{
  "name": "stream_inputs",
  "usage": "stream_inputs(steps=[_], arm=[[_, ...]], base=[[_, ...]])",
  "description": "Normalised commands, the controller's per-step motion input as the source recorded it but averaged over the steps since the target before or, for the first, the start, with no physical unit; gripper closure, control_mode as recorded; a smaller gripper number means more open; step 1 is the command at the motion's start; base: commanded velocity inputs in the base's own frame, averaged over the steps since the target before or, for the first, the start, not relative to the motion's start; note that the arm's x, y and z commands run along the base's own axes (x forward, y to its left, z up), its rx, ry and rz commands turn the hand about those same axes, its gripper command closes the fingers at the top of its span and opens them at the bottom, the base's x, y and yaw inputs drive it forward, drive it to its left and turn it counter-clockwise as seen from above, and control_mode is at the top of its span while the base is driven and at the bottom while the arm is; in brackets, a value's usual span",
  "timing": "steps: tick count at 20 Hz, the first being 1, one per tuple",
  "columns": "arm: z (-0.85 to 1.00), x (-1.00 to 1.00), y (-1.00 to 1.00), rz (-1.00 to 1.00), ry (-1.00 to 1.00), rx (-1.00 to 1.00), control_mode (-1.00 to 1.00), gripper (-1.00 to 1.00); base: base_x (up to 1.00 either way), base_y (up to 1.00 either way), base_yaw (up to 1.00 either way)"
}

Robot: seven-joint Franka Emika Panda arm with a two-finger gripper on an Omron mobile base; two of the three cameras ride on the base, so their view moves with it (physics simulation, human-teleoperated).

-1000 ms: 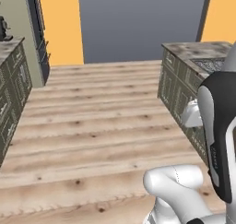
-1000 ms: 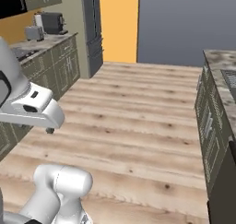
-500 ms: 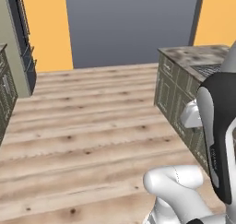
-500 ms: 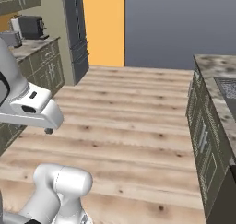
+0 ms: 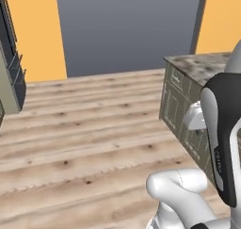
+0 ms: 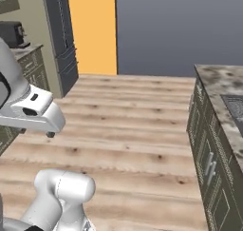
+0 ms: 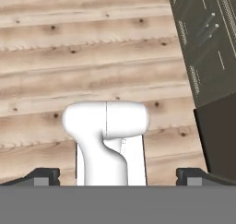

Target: Pick up the bar soap and sponge from the sink, and place them back in the cabinet, and close the cabinet doors.

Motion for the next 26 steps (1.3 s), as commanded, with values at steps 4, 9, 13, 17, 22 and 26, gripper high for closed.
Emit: stream_inputs(steps=[4, 9, 13, 17, 22, 26], arm=[[0.00, 0.00, 0.00, 0.00, 0.00, 0.00, 1.00, -1.00], [0.00, 0.00, 0.00, 0.00, 0.00, 0.00, 1.00, -1.00], [0.00, 0.00, 0.00, 0.00, 0.00, 0.00, 1.00, -1.00], [0.00, 0.00, 0.00, 0.00, 0.00, 0.00, 1.00, -1.00], [0.00, 0.00, 0.00, 0.00, 0.00, 0.00, 1.00, -1.00], [0.00, 0.00, 0.00, 0.00, 0.00, 0.00, 1.00, -1.00]], base=[[0.84, 0.27, -0.14], [0.70, 0.22, -0.18], [0.62, 0.23, -0.29], [0.50, 0.19, -0.36], [0.43, 0.26, -0.43], [0.33, 0.28, -0.47]])
